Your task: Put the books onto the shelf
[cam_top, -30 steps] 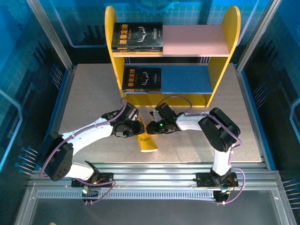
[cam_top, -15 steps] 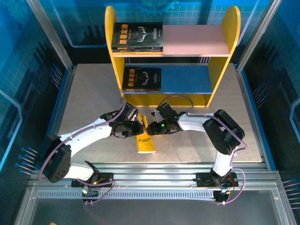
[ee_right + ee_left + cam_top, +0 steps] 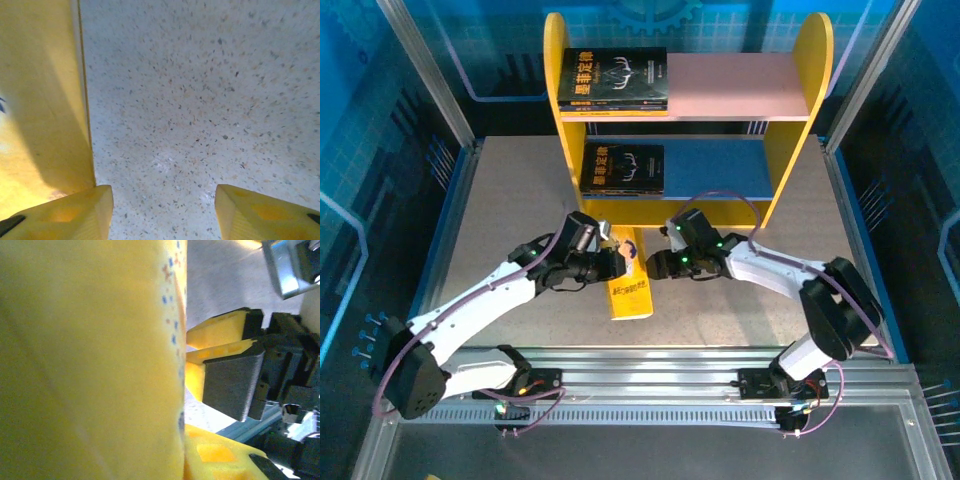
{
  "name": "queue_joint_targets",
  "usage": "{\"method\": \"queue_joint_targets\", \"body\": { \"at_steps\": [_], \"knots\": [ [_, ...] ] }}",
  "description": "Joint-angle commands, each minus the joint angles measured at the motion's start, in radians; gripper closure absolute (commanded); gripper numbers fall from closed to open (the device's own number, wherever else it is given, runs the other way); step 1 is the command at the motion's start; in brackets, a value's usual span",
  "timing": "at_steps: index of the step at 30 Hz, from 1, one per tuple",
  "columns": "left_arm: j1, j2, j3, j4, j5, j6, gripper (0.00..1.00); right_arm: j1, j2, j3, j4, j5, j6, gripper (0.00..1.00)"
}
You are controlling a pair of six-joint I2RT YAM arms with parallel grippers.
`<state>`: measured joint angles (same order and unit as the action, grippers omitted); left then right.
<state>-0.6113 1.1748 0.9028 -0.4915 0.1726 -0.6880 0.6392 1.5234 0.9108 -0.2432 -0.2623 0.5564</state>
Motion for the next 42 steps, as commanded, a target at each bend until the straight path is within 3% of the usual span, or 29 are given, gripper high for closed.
{"method": "queue_joint_targets", "body": {
  "at_steps": [1, 6, 22, 31, 42],
  "knots": [
    [0.006, -0.060, 0.078, 0.033, 0.035, 0.015, 1.00, -0.030, -0.088, -0.023, -0.051, 0.009, -0.015, 0.40],
    [0.023, -0.072, 0.095, 0.068, 0.010, -0.006, 1.00, -0.049, -0.181, -0.026, -0.059, -0.012, 0.006, 0.37],
    [0.065, -0.003, 0.059, 0.552, -0.086, -0.200, 1.00, -0.088, -0.502, -0.162, 0.088, -0.085, 0.261, 0.00],
    [0.068, 0.070, 0.003, 0.847, -0.085, -0.291, 1.00, -0.074, -0.460, -0.214, 0.345, -0.083, 0.418, 0.00],
    [0.067, 0.103, -0.034, 1.014, -0.050, -0.351, 1.00, -0.067, -0.375, -0.245, 0.590, -0.039, 0.534, 0.04]
  ]
}}
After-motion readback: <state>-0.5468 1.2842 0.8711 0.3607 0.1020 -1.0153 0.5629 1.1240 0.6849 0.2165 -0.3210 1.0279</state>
